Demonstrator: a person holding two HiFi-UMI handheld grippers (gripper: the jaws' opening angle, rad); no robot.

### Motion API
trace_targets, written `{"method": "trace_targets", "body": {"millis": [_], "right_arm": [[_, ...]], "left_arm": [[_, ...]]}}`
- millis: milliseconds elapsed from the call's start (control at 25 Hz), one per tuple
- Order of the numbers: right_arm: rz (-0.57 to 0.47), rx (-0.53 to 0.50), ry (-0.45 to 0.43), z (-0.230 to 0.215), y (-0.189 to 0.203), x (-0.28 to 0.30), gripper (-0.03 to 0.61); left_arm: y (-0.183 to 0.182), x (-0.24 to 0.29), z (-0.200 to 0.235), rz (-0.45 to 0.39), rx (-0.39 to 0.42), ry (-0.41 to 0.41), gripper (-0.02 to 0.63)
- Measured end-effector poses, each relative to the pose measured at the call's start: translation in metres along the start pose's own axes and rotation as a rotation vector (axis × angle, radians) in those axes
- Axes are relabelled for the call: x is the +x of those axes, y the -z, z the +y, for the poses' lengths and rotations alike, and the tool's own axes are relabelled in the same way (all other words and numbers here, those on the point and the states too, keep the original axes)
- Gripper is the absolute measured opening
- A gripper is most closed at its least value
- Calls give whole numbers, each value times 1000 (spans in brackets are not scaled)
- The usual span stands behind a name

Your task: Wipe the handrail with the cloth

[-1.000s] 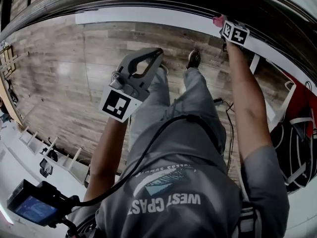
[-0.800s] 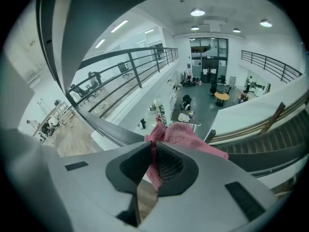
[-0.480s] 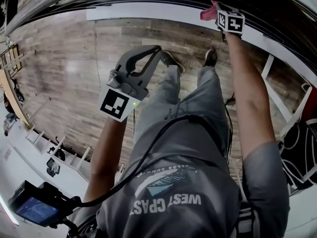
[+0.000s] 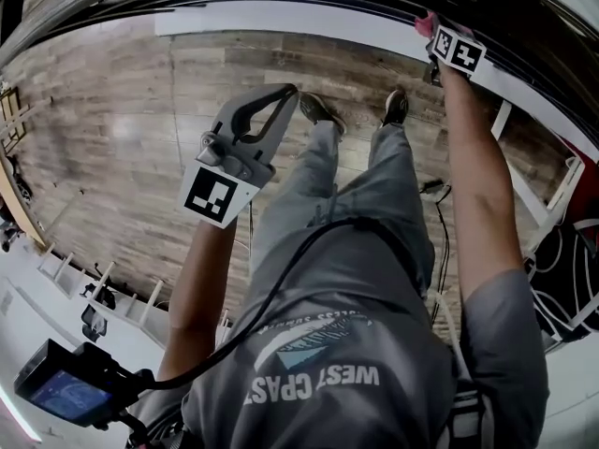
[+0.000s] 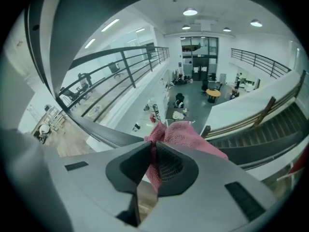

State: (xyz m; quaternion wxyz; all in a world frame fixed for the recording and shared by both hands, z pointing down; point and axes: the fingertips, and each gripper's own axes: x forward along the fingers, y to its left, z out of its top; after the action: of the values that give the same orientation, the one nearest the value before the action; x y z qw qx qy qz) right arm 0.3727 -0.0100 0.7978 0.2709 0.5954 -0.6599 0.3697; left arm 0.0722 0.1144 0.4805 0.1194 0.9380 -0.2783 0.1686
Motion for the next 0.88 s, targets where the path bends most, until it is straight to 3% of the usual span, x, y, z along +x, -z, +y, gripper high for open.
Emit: {"method": "trace_targets", "body": {"millis": [160, 360, 520, 680, 800, 880], "right_arm": [[-2, -71, -115, 78, -11, 20, 29], [8, -132, -154, 170, -33, 62, 29], [33, -159, -57, 170, -24, 62, 29], [64, -54, 47, 121, -13, 45, 29], [76, -67, 44, 128, -19, 47, 29], [64, -97, -13, 160, -25, 59, 29]], "left_arm": [[6, -10, 3, 5, 2, 7, 6], [24, -49, 67, 0, -13, -3, 6], [39, -90, 109, -15, -34, -11, 6], [42, -101, 123, -30, -52, -15, 6], [41, -98, 126, -29, -67, -23, 6], [42, -91, 129, -26, -73, -22, 6]]}}
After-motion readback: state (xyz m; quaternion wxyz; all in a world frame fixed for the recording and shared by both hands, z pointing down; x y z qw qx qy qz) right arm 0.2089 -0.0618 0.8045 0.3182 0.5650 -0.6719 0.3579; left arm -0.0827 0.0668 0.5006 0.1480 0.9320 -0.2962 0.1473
